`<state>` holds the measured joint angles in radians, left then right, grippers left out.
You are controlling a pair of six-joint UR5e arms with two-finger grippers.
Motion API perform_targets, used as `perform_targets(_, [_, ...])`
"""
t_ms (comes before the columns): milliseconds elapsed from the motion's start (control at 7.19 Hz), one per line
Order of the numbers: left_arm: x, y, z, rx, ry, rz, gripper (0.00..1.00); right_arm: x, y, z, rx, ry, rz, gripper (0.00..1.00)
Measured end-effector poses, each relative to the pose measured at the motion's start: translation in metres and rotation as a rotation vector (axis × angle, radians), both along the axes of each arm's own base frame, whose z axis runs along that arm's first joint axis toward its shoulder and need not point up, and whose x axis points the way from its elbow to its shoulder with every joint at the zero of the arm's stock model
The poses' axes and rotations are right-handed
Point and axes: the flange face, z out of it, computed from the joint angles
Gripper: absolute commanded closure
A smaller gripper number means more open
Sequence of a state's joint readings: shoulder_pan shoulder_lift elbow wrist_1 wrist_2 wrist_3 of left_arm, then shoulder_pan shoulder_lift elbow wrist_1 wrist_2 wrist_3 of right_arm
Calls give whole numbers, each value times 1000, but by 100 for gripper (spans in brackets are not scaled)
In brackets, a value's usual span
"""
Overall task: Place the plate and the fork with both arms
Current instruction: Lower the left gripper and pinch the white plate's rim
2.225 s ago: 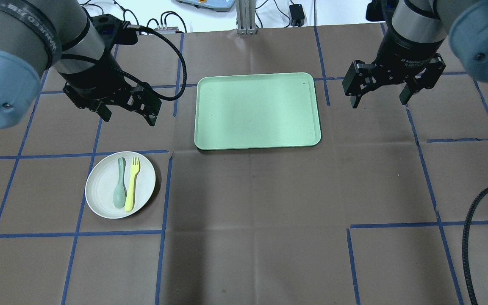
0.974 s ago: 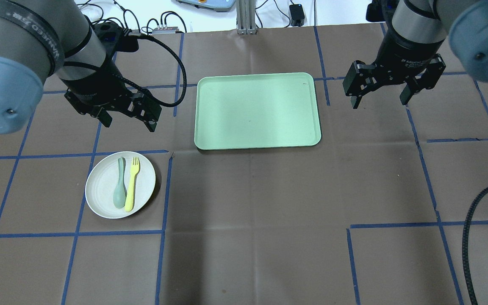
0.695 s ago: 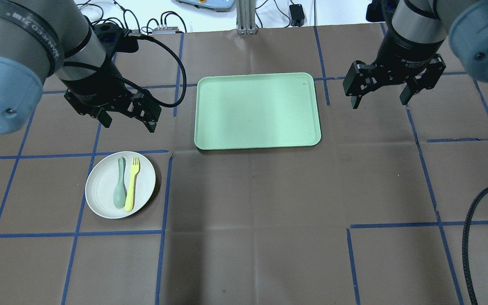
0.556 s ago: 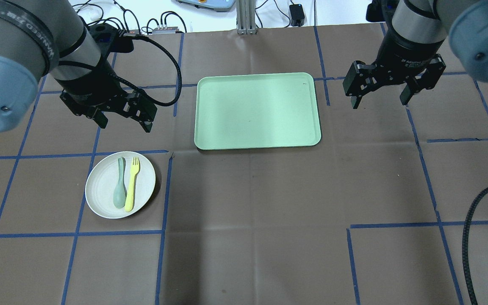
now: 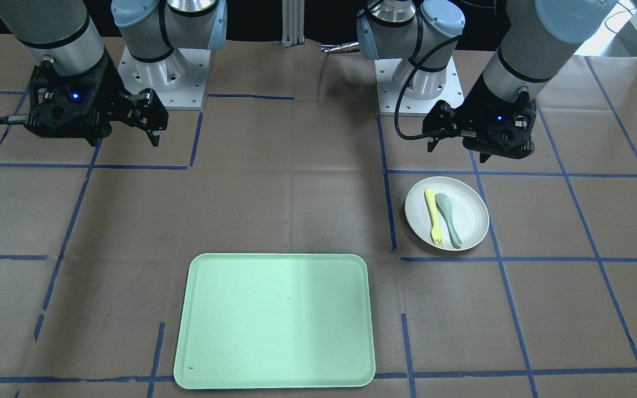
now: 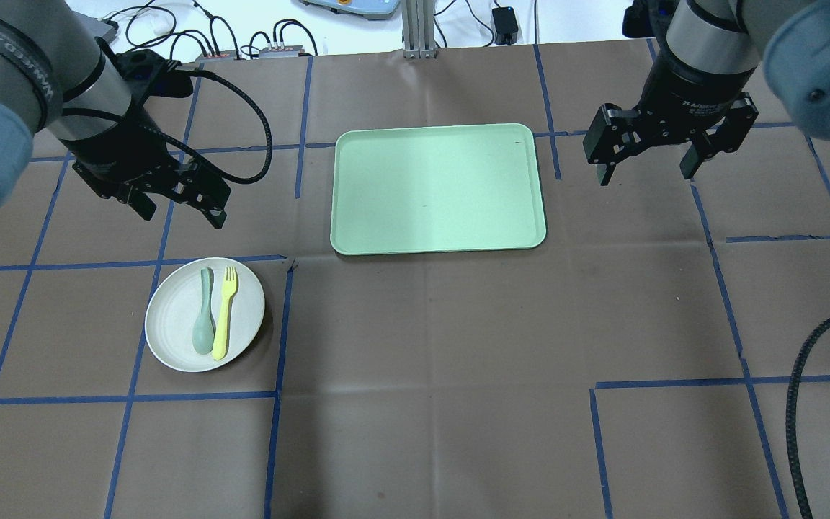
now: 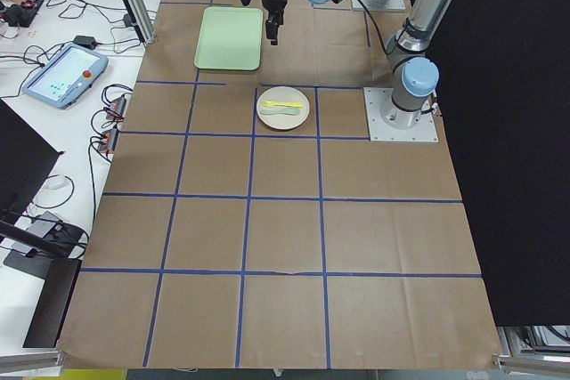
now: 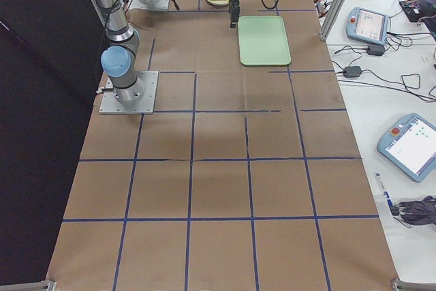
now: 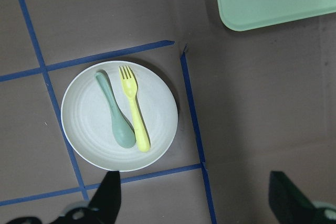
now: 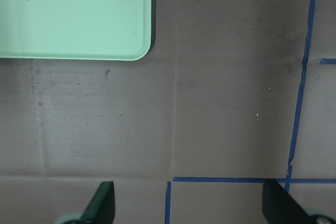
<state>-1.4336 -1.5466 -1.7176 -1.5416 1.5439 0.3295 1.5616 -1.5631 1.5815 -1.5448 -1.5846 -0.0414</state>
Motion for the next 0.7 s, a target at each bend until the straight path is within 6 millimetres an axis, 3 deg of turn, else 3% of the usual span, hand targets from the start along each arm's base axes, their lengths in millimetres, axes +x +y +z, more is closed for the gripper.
perform_targets(417, [71,4,-68,-8,17,17,1,0,0,0,0,0,-1,0])
perform_targets(695, [102,10,-109,-22,20,48,1,0,0,0,1,0,-2,0])
